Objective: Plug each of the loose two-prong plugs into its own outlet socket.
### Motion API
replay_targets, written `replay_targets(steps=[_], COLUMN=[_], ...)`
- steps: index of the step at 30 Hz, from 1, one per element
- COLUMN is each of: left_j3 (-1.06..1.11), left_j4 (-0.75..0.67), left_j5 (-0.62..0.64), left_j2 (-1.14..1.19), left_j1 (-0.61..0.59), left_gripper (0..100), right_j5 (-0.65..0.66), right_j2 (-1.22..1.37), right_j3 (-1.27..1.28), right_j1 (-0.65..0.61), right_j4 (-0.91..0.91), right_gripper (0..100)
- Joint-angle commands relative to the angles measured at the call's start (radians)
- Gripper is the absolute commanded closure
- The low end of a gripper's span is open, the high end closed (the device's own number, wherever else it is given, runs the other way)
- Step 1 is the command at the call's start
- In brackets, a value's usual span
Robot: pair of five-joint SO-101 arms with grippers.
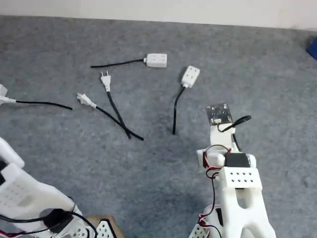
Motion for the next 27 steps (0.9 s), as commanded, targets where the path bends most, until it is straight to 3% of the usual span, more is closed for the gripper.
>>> replay_targets(steps=[1, 7, 16, 19, 25, 27], left_j3=[-0.044, -0.035, -0.035, -0.036, -0.033, -0.036], left_j4=[-0.095, -0.126, 0.005, 0.133, 0.450, 0.497], left_j5=[-0.009, -0.005, -0.005, -0.011, 0.015, 0.138], left_j2=[0.015, 0.016, 0.019, 0.013, -0.012, -0.024], left_j1=[-0.038, -0.042, 0.025, 0.065, 0.294, 0.398], left_gripper=[94, 68, 67, 67, 67, 67], right_j5=[-0.008, -0.008, -0.008, -0.008, -0.008, -0.009], right_j2=[0.004, 0.004, 0.004, 0.002, 0.002, 0.002], right_j3=[-0.002, -0.002, -0.002, -0.002, -0.002, -0.002], right_j1=[-0.019, -0.019, -0.018, -0.016, -0.016, -0.016], right_j4=[-0.018, -0.018, -0.018, -0.018, -0.018, -0.018], right_gripper=[66.7, 66.7, 66.7, 66.7, 66.7, 66.7])
